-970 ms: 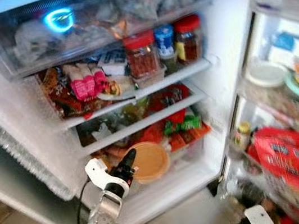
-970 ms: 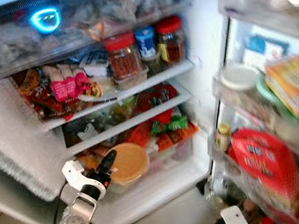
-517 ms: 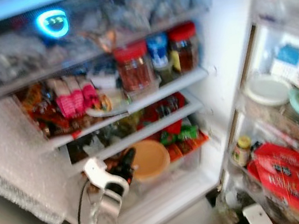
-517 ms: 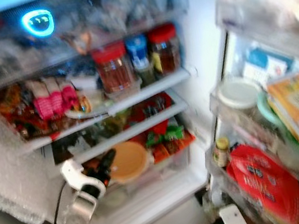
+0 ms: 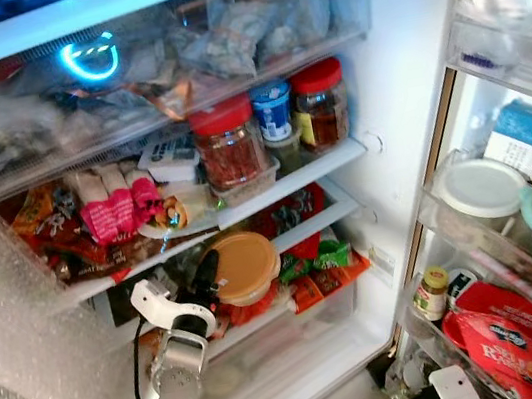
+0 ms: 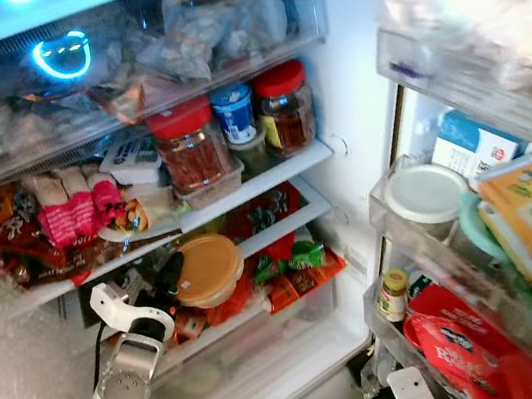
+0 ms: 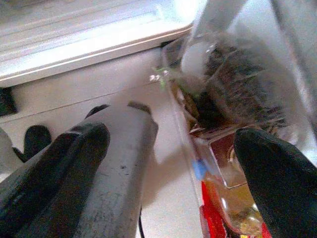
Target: Restocking fridge
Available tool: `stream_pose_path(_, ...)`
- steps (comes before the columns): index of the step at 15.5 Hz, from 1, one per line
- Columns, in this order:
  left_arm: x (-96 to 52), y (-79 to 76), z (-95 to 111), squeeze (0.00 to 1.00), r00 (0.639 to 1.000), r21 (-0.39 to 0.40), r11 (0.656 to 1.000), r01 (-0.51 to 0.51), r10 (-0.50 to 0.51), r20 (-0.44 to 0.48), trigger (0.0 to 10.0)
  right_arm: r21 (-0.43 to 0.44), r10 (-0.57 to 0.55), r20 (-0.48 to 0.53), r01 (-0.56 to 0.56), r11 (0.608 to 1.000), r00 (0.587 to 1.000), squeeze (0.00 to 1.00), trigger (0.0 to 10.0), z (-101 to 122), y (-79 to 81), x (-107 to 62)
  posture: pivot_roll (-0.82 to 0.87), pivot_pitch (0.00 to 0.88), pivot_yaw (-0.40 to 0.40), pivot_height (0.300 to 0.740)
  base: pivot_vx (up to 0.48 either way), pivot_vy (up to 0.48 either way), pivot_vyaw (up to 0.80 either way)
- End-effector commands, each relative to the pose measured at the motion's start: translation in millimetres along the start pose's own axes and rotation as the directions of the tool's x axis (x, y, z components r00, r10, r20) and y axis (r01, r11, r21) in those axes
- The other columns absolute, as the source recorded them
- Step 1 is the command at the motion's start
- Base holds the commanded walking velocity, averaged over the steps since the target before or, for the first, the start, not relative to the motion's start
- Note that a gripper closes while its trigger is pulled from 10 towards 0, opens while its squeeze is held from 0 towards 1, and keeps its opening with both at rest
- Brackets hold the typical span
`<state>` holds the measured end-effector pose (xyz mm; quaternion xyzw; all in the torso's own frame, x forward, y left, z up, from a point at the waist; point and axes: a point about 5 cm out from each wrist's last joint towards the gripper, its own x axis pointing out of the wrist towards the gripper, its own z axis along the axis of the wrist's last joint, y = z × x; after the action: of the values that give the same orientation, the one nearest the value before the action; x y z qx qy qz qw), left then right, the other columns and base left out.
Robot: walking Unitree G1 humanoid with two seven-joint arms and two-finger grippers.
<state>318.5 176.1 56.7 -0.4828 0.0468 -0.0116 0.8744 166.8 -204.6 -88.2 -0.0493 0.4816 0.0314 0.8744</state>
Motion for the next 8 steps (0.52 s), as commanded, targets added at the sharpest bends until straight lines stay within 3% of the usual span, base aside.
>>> stream_pose_path(1, -1.3, 10.3, 14, 0.00, 0.997, 0.008, 0.999, -0.052, 0.051, 0.053, 10.0, -0.023, -0.002, -0.028, 0.002, 1.000, 1.000, 0.00, 10.0, -7, -1.0, -1.3, -0.14, 0.000, 0.035, 0.656, 0.255, 0.000, 0.00)
stream_pose_path(4, 0.5, 13.5, 17, 0.00, 0.994, 0.017, 0.997, -0.080, 0.079, 0.069, 10.0, -0.023, 0.000, -0.027, 0.000, 1.000, 1.000, 0.00, 10.0, -7, -0.8, -1.3, -0.15, 0.000, 0.034, 0.656, 0.245, 0.000, 0.00)
stream_pose_path(7, -0.5, 26.4, 28, 0.00, 0.971, 0.062, 0.978, -0.201, 0.191, 0.142, 10.0, -0.020, 0.001, -0.024, -0.002, 1.000, 1.000, 0.00, 10.0, -6, -1.1, -1.2, -0.16, 0.000, 0.026, 0.656, 0.000, 0.000, 0.00)
stream_pose_path(8, -1.0, 31.7, 34, 0.00, 0.958, 0.031, 0.971, -0.238, 0.229, 0.173, 10.0, -0.024, 0.004, -0.023, -0.004, 1.000, 1.000, 0.00, 10.0, -6, -1.1, -1.2, -0.16, 0.000, 0.024, 0.656, 0.000, 0.000, 0.00)
